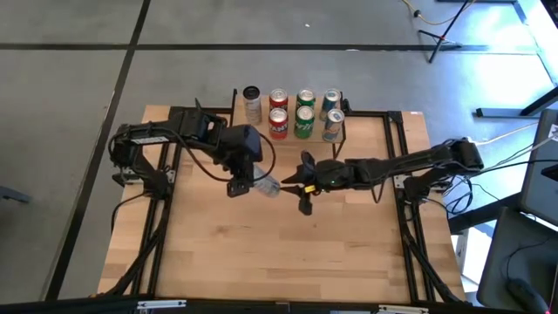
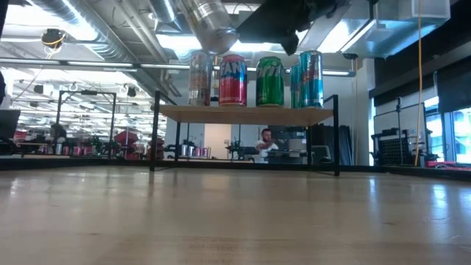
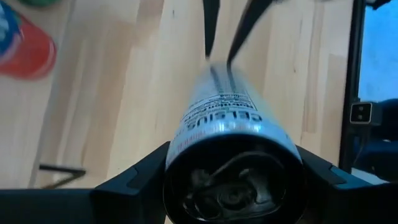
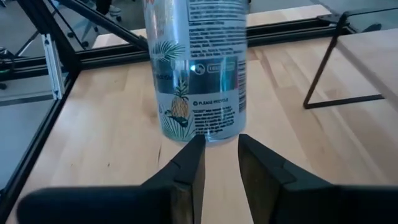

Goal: Place canned beverage on shelf
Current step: Put the white and yellow soda can on the shelf aligned with the other white and yellow soda can

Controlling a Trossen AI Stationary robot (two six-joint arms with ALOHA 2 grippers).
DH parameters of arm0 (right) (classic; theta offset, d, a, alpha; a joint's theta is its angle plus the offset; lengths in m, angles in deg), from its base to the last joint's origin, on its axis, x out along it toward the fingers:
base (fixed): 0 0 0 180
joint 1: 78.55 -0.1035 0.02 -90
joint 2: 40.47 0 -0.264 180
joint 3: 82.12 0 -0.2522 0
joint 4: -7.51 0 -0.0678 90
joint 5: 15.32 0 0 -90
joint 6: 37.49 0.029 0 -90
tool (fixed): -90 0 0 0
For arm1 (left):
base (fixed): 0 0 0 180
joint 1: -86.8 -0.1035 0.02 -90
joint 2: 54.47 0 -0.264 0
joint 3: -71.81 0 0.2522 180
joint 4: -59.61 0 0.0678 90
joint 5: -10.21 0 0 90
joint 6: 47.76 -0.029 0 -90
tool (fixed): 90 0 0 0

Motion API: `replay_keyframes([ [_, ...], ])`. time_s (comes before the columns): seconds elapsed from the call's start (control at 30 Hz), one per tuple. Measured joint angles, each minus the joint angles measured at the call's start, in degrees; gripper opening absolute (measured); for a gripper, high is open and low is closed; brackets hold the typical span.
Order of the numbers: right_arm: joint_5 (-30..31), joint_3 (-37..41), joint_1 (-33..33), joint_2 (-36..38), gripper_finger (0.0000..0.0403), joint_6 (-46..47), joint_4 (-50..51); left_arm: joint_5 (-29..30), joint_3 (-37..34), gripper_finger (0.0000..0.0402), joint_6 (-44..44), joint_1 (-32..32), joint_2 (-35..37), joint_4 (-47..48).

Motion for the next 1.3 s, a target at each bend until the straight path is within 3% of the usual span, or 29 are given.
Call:
replay_keyframes([
  [0.53, -2.74, 0.04, 3.85, -1.85, 0.0088, -0.14, -3.34, 2.68, 0.0, 0.0219, -6.47, -4.69, -0.61, -8.05],
  [0.9, -0.04, 0.0, 3.65, -0.1, 0.0088, 1.87, 3.24, 10.05, 0.02, 0.0219, -17.44, -13.89, -0.7, 2.54],
  [1.3, -0.73, 0.0, 3.65, -0.1, 0.0088, 7.6, 6.23, 2.35, 0.04, 0.022, -25.0, -26.78, -2.05, -2.44],
])
